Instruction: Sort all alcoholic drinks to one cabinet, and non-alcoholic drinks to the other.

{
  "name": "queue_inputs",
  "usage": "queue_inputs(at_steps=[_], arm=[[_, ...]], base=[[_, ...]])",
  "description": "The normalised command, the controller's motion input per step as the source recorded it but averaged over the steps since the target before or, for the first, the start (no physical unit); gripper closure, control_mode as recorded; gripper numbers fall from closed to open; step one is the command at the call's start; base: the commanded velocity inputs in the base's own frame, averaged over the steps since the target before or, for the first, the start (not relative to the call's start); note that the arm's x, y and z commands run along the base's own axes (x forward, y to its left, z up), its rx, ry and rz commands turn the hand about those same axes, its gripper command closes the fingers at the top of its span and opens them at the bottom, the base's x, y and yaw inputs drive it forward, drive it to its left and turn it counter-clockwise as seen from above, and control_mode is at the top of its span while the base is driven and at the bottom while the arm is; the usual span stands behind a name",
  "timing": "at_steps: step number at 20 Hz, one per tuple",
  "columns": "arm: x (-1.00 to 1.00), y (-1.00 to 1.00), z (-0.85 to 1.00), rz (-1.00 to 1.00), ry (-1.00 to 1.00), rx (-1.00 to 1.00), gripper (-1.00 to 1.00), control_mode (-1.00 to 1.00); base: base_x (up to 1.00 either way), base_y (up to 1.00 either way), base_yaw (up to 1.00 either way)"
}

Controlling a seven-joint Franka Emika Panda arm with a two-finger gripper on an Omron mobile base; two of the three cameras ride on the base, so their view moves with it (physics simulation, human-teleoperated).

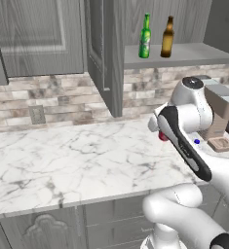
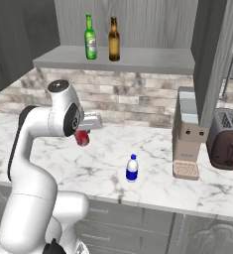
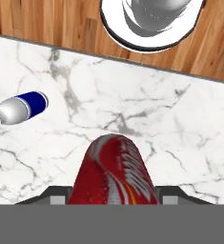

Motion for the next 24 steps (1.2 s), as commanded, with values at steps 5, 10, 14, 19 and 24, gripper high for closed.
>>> queue_inputs(at_steps=[5, 10, 14, 19, 24], arm=[[-0.31, 0.0, 0.83, 0.0, -0.01, 0.0, 1.0, -1.0], [-0.38, -0.02, 0.21, -0.01, 0.0, 0.01, 1.0, -1.0], [-0.25, -0.04, 0.05, 0.0, 0.0, 0.0, 1.0, -1.0], [-0.19, -0.02, 0.0, 0.0, -0.01, 0.0, 1.0, -1.0], [-0.28, 0.0, 0.0, 0.0, -0.01, 0.0, 1.0, 1.0]], base=[[0.0, 0.0, 0.0], [0.0, 0.0, 0.0], [0.0, 0.0, 0.0], [0.0, 0.0, 0.0], [-0.24, 0.0, 0.0]])
